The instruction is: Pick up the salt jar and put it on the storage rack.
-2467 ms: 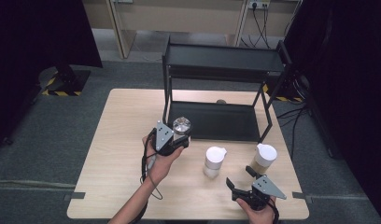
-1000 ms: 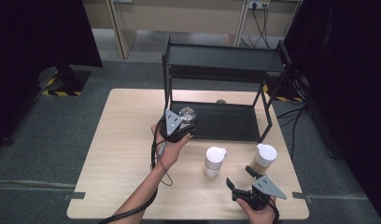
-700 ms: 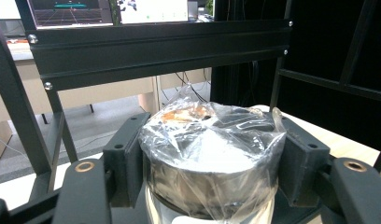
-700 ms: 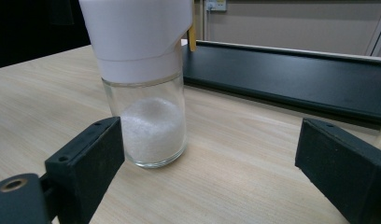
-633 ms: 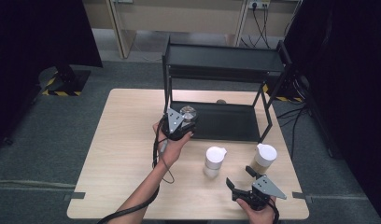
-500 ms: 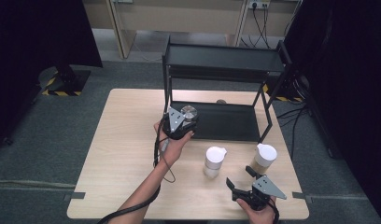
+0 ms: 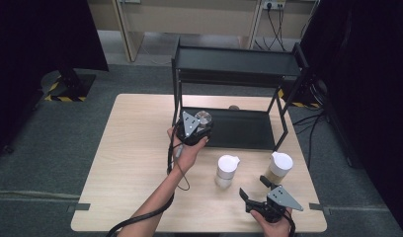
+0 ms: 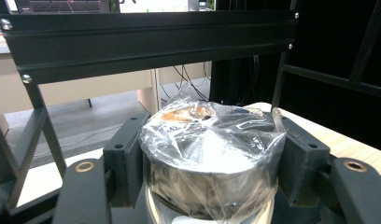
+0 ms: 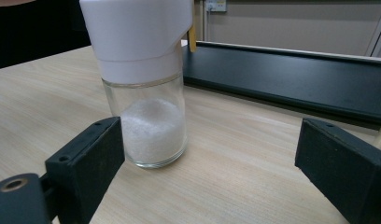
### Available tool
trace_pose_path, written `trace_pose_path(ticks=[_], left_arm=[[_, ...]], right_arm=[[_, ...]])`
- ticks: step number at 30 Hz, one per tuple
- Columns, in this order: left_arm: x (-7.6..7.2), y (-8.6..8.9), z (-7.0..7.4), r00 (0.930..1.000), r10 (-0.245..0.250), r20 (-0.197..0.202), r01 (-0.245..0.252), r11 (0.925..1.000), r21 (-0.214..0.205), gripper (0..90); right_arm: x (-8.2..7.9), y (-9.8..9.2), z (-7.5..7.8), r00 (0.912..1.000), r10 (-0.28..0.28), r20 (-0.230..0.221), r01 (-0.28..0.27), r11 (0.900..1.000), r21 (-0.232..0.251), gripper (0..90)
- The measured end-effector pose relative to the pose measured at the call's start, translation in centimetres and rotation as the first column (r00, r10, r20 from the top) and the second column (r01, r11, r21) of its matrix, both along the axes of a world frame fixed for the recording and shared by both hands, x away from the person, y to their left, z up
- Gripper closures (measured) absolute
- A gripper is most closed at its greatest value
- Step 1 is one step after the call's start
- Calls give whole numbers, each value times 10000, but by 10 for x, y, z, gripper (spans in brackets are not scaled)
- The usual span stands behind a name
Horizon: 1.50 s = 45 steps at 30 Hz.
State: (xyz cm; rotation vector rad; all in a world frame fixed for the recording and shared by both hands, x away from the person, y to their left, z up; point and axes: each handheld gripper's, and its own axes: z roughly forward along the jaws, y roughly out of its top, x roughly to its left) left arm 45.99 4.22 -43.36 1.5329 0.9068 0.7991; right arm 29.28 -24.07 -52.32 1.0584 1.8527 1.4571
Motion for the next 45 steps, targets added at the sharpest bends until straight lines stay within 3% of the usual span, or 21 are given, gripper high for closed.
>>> trace_pose_path(ticks=[19, 45], left_arm=[[18, -5, -10, 9995, 251, -194, -252, 9997, -26, 349], [43, -18, -23, 9972, 509, -551, -492, 9983, 312, 348]], right_arm=[[0, 0, 0, 10000, -13, -34, 14, 10000, 62, 84], [0, -1, 0, 10000, -7, -19, 7, 9999, 128, 84]])
